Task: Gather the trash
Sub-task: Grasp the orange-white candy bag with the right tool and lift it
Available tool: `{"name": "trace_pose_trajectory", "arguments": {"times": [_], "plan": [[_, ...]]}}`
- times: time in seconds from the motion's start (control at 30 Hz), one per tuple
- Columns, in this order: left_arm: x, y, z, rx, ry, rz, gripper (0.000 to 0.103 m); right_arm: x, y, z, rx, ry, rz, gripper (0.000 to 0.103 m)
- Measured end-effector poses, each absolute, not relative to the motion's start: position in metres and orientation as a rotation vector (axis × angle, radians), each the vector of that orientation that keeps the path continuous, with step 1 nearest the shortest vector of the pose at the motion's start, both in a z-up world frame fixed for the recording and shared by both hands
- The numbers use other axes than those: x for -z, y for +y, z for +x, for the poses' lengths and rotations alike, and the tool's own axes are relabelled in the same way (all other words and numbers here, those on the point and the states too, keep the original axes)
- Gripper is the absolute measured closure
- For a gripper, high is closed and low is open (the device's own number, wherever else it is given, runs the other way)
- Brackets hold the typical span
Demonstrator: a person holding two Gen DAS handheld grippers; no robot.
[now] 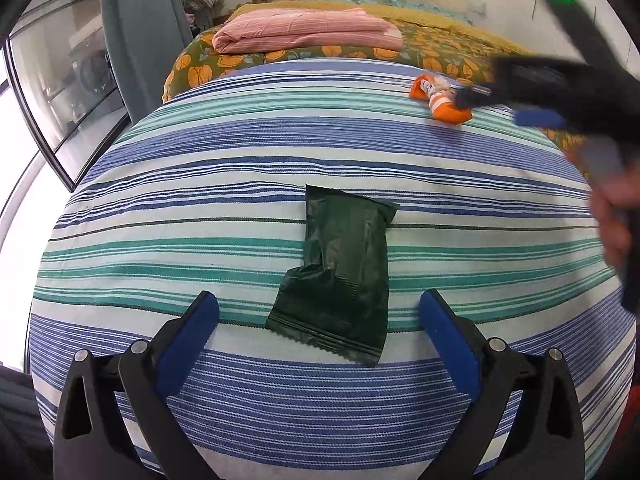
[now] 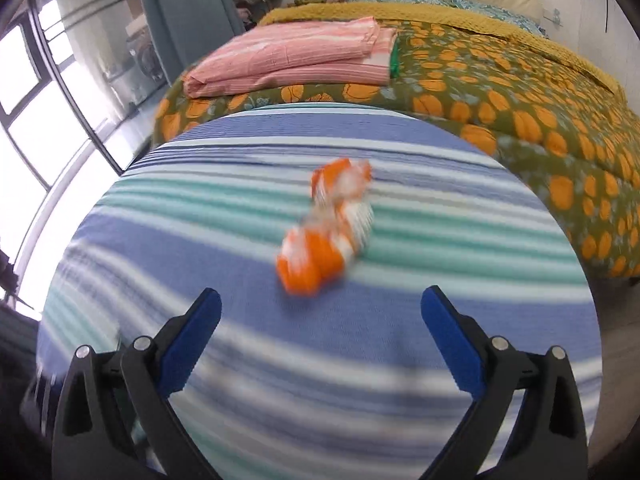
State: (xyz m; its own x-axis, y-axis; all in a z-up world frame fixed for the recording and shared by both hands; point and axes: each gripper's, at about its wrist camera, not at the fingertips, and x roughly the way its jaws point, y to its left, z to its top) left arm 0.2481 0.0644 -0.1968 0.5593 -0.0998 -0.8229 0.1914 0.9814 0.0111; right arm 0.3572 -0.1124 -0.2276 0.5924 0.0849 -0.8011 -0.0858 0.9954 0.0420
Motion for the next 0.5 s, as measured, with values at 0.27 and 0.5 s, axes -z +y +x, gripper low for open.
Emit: {"name": "trace_pose_trajectory", "arguments": {"times": [0.27,0.5], "plan": [[0.197,0.064,0.247,0.174,0.963,0.101,0.004,0.242,-0.120,0.393,-0.060,0.967,0.070,0.049],[0.197,0.064,0.247,0.173,0.963,0.102,0.004,0.224,-0.139,0.331,-0.190,0.917,0.036,0.050]]}}
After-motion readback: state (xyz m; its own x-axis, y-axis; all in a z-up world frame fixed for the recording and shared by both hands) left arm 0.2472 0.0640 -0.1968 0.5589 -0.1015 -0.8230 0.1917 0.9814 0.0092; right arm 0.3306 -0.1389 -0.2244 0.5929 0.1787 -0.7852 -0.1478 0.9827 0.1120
